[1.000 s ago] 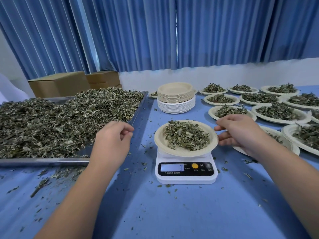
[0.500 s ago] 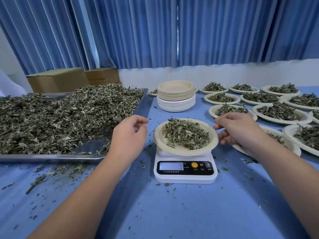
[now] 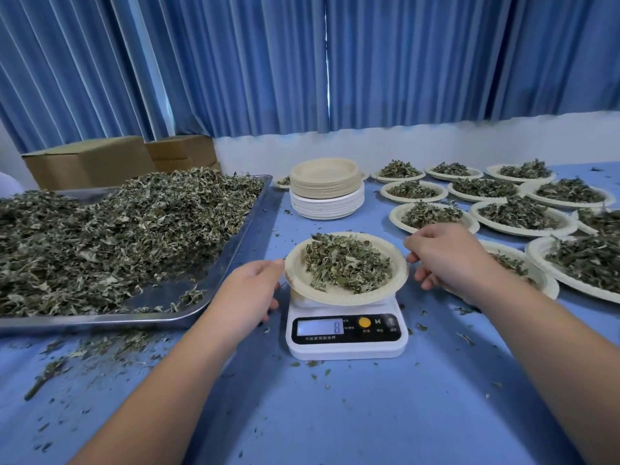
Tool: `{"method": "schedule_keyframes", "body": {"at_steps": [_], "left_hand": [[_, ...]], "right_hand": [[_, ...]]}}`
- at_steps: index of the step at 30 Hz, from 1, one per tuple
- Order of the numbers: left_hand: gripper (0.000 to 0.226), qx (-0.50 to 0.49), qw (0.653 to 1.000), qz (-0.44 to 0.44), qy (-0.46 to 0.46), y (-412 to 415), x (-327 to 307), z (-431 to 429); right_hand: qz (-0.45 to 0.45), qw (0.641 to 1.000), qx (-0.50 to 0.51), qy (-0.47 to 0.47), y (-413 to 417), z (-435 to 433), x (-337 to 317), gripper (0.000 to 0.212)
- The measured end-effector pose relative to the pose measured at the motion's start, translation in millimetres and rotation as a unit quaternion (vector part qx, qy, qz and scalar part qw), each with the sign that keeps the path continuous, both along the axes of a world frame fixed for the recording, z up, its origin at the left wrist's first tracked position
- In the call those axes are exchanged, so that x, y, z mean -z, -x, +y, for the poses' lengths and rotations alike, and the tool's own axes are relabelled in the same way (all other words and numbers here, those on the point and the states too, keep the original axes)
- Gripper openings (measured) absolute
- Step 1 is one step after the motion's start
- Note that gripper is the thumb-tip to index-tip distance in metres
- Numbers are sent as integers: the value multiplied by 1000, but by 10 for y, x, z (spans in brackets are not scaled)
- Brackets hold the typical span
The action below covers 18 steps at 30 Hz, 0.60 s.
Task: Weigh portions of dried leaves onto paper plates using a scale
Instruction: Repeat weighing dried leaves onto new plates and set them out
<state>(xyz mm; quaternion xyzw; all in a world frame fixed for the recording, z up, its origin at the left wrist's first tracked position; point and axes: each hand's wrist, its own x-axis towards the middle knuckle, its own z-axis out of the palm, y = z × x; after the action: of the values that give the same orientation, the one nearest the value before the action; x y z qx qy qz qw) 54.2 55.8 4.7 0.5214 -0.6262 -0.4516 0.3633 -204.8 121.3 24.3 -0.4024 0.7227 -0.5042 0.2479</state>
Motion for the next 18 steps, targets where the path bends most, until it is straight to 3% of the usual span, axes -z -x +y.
{"method": "schedule_keyframes", "body": {"at_steps": [5,9,14,18], "left_hand": [[17,13,1000,10,22,-32,-35,37],[11,-20,991,-4,135,-64,-39,49],[19,14,947,-65,315,-29,-218,32],[21,105,909,-165,368,103,-427,-67]], "right_hand": [[52,999,1,-15,-62,55,-38,19],[111,993,10,-24,-81,70,-31,22],[140,990,21,-15,-56,50,-14,19],[145,989,23,-9,-39,34,-9,18]]}}
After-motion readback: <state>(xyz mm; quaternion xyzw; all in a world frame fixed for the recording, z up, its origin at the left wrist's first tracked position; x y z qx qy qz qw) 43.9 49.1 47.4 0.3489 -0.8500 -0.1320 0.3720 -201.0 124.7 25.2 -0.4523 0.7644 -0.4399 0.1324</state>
